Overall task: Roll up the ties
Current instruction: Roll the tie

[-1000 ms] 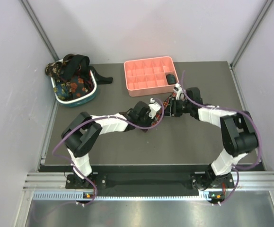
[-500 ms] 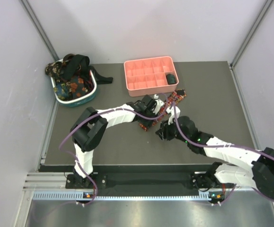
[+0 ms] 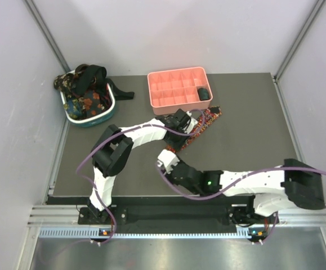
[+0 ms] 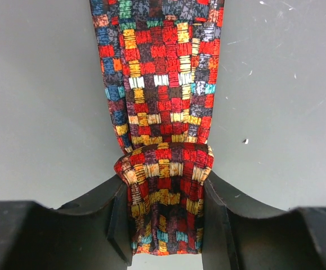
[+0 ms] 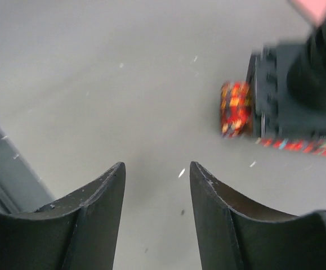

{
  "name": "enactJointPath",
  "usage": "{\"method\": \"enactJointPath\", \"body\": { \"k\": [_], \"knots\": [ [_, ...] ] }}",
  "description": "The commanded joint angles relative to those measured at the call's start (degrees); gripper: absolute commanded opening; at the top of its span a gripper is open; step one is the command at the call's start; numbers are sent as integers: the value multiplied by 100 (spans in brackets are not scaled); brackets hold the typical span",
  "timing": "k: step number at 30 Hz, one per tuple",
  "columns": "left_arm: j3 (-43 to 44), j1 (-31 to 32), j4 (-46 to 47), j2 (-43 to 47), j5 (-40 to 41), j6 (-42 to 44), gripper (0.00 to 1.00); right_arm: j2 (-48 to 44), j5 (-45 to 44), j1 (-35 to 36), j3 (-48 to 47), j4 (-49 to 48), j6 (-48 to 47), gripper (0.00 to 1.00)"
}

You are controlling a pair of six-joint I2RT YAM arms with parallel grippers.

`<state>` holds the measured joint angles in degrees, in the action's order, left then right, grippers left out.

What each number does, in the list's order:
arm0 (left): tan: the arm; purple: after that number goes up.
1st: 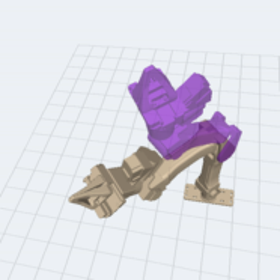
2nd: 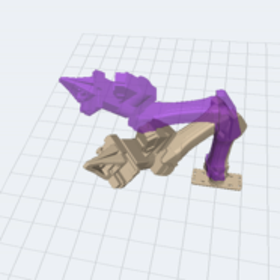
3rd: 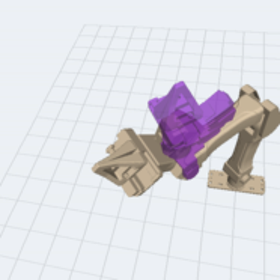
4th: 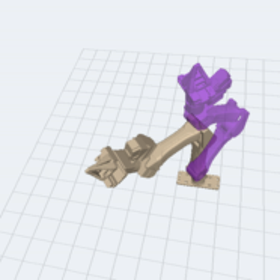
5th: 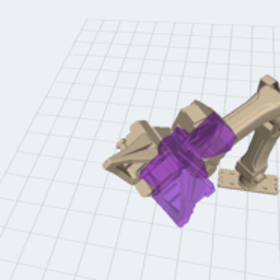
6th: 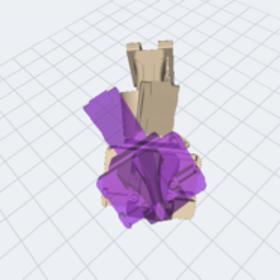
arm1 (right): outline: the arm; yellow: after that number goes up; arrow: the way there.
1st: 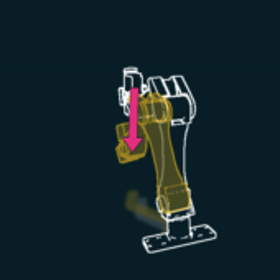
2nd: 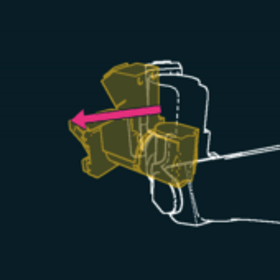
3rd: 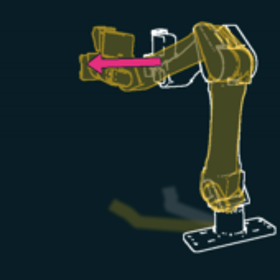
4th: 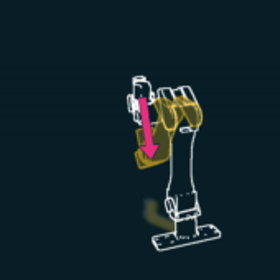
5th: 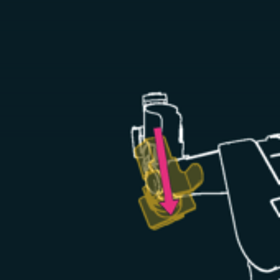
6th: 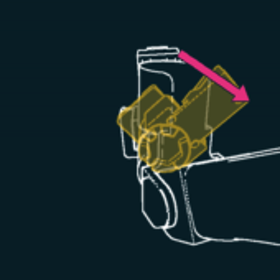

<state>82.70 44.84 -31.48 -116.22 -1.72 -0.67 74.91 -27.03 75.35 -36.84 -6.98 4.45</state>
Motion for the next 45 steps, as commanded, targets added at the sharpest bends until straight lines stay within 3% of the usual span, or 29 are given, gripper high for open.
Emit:
{"method": "enactJointPath", "body": {
  "k": [1,8,15,22,36,45],
  "knots": [
    [-8,113,-1149,-471,-444,-57,44,600,-1023,313,-701,153,-883,50],
    [396,104,-1623,-664,-505,-91,44,1990,-1507,559,-1667,996,-1596,53],
    [730,113,-2072,-814,-646,-135,44,3687,-2500,437,-3414,2664,-1456,59],
    [783,104,-2371,-814,-690,-57,44,4759,-2861,68,-4410,3326,-1394,61],
    [1020,122,-2942,-937,-602,-74,43,4971,-2685,-433,-4393,3335,-1491,61],
    [1319,165,-3180,-1139,-602,-197,44,4875,-3300,-240,-4034,2984,-1719,61]
  ]
}}
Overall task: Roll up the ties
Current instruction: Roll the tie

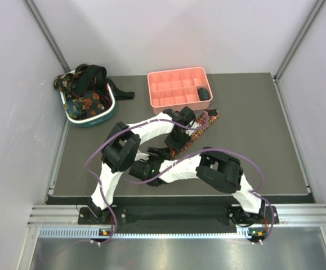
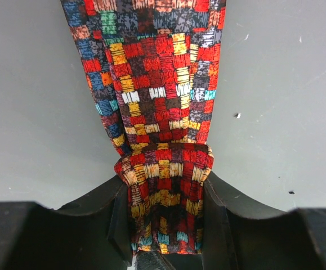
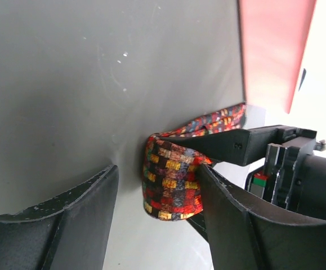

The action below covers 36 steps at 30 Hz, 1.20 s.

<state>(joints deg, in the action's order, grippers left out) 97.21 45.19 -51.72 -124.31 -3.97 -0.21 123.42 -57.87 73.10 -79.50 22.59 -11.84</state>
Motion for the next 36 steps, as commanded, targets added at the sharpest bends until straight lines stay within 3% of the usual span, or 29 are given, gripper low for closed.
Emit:
{"method": "enactJointPath", "body": {
  "k": [1,7,18,27,36],
  "knots": [
    [-123,122,-1138,-331,-385,-252,44,7,-347,2,268,-43,-178,61],
    [-132,130,-1138,-375,-465,-225,44,-160,-498,152,489,-484,-442,62],
    [-150,122,-1164,-366,-456,-217,44,349,-454,-103,76,340,-13,64],
    [-44,122,-1226,-383,-429,-225,44,657,-128,-411,-390,1195,594,46],
    [105,122,-1244,-392,-377,-199,48,368,239,-446,-277,855,683,32]
  ]
}}
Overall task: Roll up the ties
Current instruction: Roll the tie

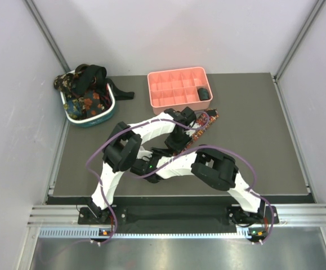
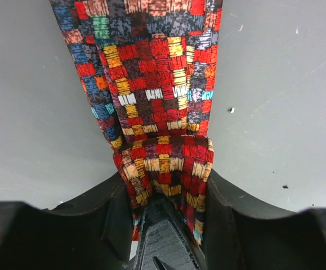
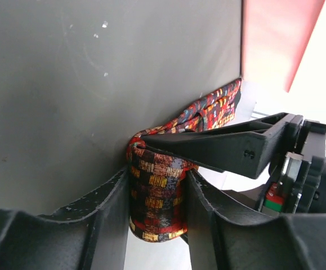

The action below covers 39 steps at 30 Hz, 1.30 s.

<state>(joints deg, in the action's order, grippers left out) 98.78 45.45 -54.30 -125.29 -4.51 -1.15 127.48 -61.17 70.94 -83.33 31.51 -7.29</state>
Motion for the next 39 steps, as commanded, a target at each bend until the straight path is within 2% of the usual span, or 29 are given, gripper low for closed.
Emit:
{"method": "enactJointPath", "body": {
  "k": [1,8,14,15,16,19,25,26,27,28,30,31,33,35,39],
  "knots": [
    [-9,104,-994,-294,-305,-114,49,-91,606,-221,193,-161,176,31],
    [167,96,-854,-285,-243,-140,53,-347,720,-229,616,-733,-79,30],
    [624,52,-714,-180,-120,-166,61,-540,983,-203,941,-1268,-360,30],
    [694,17,-670,-153,-137,-149,63,-557,1019,-203,976,-1313,-378,30],
    [834,16,-634,-84,-155,-132,71,-575,1028,-186,1011,-1349,-396,30],
    [994,-19,-354,119,-199,-70,82,-575,958,-168,1021,-1472,-510,31],
    [1003,-247,339,767,-155,-131,88,-593,940,-159,1134,-1630,-563,31],
    [907,-291,533,918,-129,-218,91,-680,975,-159,1161,-1656,-563,31],
    [540,-422,744,1111,-111,-271,93,-742,1071,-168,1196,-1691,-580,30],
    [302,-493,1277,1548,-120,-333,99,-812,1124,-177,1283,-1787,-589,30],
    [-269,-790,1868,2059,-172,-570,99,-1040,1273,-203,1372,-1876,-598,30],
    [-881,-905,2219,2575,-268,-675,99,-1102,1291,-229,1433,-1937,-598,30],
    [-1795,-1282,3063,3061,-409,-1062,99,-1287,1449,-264,1469,-1955,-555,30],
    [-2352,-1521,3530,3712,-463,-1438,99,-1453,1581,-326,1539,-1990,-484,30],
    [-3678,-1916,4584,4556,-129,-1976,99,-1708,2150,-449,1653,-2069,-291,30]
  ]
}}
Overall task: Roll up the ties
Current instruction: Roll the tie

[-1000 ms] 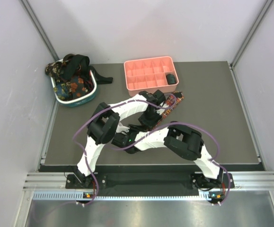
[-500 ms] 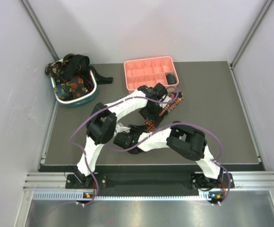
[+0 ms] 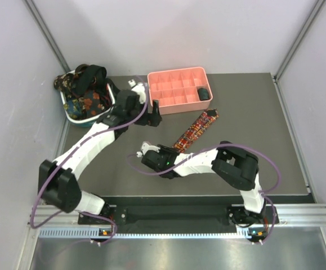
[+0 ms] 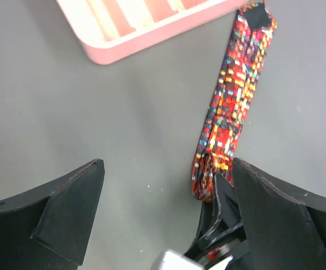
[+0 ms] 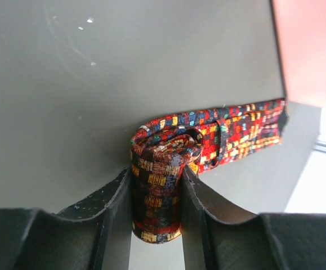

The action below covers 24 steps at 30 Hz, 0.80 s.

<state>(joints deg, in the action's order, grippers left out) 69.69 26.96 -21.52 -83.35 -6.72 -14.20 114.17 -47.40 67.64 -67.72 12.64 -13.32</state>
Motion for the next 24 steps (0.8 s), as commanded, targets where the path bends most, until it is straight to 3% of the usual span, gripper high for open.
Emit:
{"method": "enactJointPath", "body": {
  "k": [1,5,13,24],
  "knots": [
    [-938,-103,1456,564,127,-768,99,-448,898,-180,162,-192,347,30],
    [-1440,-252,1774,785,363,-1172,99,-904,1487,-400,382,-315,593,30],
    [-2310,-340,2090,1066,1602,-1858,99,-1573,2893,-979,979,-736,954,30],
    [-3690,-367,4083,1287,1560,-2113,99,-1995,5353,-2017,1402,-1115,1288,29]
  ]
}}
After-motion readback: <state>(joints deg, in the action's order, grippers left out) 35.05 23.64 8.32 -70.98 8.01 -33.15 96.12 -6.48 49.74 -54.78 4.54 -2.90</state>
